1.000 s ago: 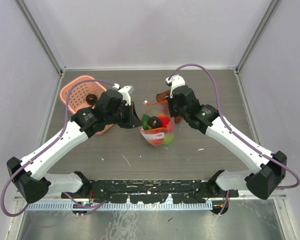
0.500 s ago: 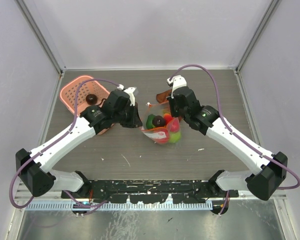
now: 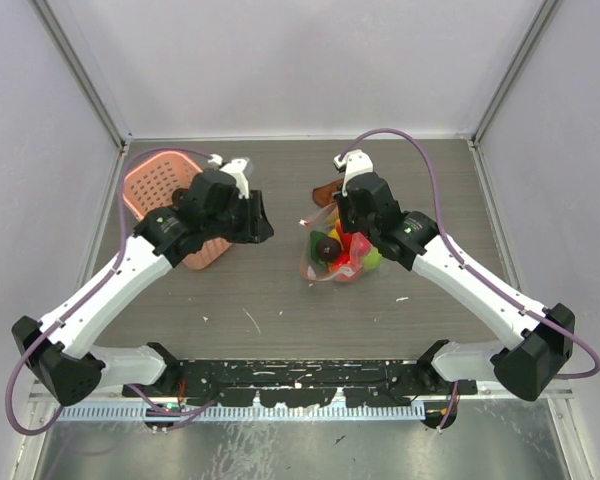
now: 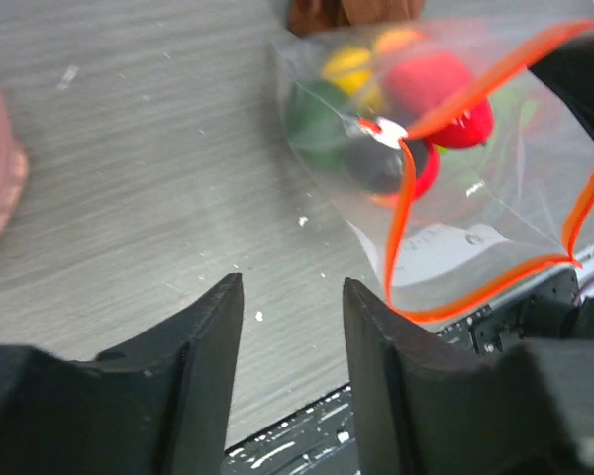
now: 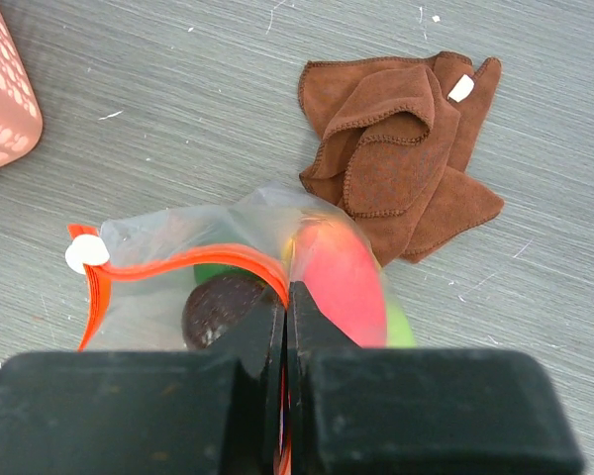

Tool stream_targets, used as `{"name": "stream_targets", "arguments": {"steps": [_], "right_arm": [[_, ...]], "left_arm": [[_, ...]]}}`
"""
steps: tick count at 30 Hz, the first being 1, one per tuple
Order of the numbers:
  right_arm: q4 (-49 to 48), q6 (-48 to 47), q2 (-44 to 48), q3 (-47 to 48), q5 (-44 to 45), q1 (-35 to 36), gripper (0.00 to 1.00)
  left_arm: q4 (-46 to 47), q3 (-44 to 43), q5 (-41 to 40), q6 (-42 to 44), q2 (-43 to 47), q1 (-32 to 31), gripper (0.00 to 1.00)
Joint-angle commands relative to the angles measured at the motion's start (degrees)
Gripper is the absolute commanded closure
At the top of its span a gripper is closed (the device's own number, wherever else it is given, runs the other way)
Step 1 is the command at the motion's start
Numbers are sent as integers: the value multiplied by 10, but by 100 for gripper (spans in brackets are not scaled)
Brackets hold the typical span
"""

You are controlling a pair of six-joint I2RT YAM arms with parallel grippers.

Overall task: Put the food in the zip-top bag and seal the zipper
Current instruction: Pick up the fake fruit from the bin.

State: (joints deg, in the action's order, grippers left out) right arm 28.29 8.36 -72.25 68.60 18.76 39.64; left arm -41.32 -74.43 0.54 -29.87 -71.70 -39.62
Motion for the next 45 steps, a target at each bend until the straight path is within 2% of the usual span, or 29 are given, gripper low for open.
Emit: {"name": "stream_targets", "arguments": {"steps": [1, 9, 16, 25, 33, 39, 45], "right_arm": [[-42, 5, 16, 6, -5, -2, 100], [-42, 4, 17, 5, -11, -2, 100], [-45, 3, 18, 3, -19, -1, 100], [-62, -5, 28, -8, -40, -1, 100], [-68, -12, 25, -9, -52, -1, 100], [-72, -22, 21, -10, -56, -2, 100], [-73, -33, 23, -10, -57, -2, 100]], "left_arm": [[-20, -38, -38, 36, 26, 41, 51], [-24, -53, -82, 76, 25, 152, 29], [11, -53, -88, 82, -33, 264, 21], [164, -10, -66, 62, -142, 376, 15], [329, 26, -82, 87, -235, 402, 15], [408, 22, -79, 126, -305, 409, 15], [441, 9, -28, 163, -355, 424, 19]]}}
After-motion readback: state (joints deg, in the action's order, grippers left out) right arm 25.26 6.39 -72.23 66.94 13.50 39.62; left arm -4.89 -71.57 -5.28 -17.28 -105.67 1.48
